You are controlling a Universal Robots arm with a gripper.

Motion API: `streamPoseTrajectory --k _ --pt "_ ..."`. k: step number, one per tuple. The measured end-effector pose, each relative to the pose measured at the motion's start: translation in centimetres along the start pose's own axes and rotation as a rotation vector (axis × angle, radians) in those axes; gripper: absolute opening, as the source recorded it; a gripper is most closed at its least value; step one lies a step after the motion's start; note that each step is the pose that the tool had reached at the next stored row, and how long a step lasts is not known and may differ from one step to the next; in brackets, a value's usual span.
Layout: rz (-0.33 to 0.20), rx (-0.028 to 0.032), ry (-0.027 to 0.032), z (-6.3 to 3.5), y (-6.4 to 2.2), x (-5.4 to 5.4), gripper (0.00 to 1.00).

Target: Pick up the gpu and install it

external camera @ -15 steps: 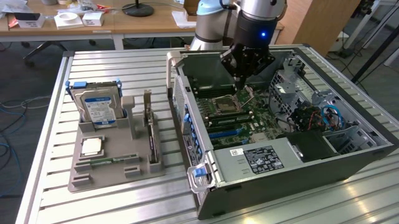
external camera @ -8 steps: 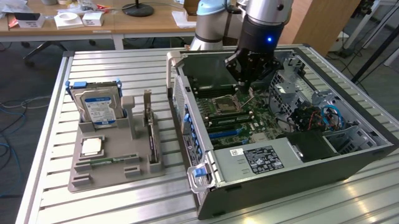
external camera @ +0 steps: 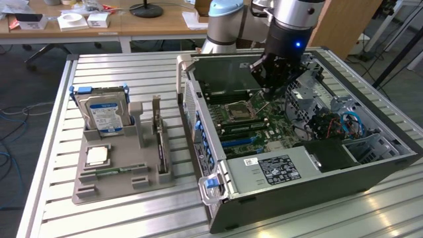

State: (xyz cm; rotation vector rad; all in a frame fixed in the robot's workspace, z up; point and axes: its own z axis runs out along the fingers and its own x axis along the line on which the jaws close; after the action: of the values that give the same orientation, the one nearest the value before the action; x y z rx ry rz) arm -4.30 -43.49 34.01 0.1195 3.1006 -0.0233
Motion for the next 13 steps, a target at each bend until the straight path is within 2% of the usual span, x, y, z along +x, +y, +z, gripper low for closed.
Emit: streamPoseTrajectory --k 9,13 --pt "0.0 0.0002 0.0001 0.49 0.28 -3.5 0.1" --pt "0.001 0.0007 0.0001 0.82 0.28 -4.2 0.1"
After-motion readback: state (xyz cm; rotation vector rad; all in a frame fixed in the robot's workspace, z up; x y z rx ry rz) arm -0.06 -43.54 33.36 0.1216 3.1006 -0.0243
